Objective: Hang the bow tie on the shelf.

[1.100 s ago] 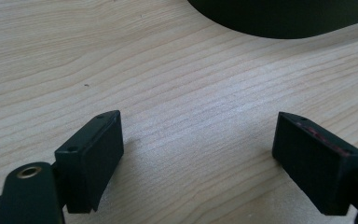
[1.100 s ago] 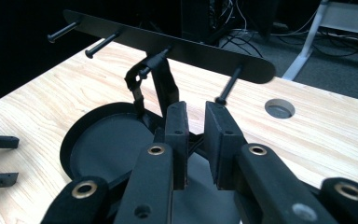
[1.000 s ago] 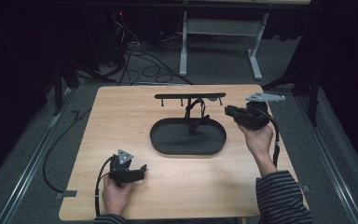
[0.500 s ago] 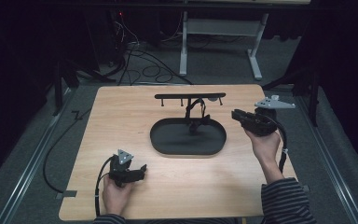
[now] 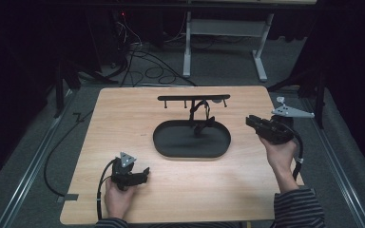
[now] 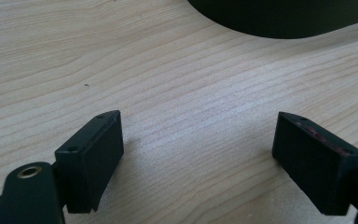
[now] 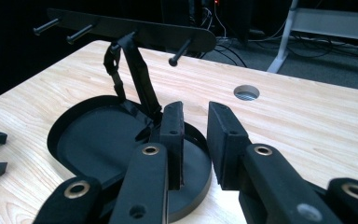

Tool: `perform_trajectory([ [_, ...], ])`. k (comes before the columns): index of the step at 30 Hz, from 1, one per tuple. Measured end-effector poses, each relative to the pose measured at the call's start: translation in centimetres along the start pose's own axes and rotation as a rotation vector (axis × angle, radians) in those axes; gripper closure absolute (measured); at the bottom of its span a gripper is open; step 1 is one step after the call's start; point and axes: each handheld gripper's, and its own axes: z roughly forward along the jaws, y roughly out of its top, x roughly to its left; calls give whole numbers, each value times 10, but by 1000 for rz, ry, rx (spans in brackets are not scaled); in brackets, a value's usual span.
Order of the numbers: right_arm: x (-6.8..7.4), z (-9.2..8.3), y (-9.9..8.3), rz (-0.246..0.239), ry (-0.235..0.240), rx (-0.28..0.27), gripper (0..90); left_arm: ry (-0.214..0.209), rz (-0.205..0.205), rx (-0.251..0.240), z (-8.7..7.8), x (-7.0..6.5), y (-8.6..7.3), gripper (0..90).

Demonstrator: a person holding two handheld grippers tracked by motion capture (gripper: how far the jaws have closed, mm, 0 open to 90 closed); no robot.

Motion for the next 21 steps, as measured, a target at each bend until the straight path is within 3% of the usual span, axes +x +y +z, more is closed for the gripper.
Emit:
perform_trajectory([
  [21, -5, -13, -27, 31, -14, 1, 753, 1, 0, -1, 0, 0, 0, 168],
])
